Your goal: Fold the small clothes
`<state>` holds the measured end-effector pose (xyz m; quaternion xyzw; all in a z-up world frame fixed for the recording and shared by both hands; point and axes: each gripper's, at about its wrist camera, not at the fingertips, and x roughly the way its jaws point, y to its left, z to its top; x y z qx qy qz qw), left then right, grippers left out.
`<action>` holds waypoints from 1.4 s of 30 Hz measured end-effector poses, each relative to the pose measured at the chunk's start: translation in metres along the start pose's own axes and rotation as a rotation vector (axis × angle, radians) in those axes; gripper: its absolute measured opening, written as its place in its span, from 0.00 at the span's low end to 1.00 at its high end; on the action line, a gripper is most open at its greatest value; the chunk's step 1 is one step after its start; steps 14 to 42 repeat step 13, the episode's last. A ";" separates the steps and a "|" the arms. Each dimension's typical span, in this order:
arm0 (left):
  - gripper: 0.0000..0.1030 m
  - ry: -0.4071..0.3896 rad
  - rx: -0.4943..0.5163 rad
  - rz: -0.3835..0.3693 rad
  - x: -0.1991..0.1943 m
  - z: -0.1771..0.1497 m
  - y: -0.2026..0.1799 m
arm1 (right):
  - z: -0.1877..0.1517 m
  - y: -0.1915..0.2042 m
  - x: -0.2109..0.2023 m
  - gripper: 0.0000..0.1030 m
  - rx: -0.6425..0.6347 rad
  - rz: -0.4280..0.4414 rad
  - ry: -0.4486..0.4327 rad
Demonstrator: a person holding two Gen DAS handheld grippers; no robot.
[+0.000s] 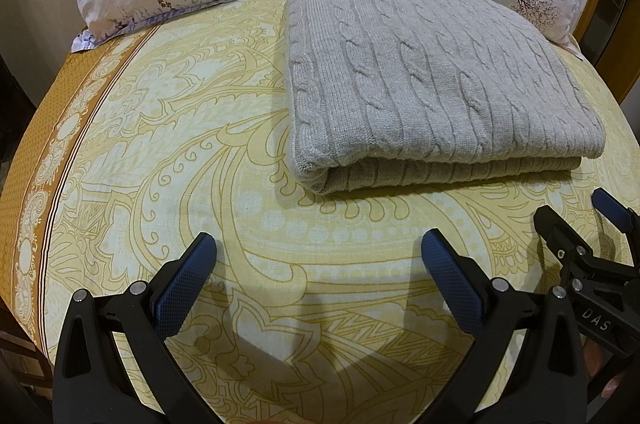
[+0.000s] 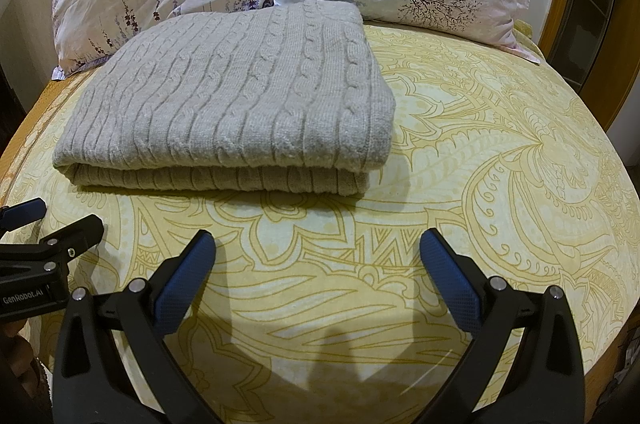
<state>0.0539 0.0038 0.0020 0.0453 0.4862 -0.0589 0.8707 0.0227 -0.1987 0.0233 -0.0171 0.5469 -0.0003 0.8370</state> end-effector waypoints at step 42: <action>0.99 0.027 0.004 -0.003 0.001 0.005 0.001 | 0.001 0.000 0.000 0.98 0.000 0.000 0.000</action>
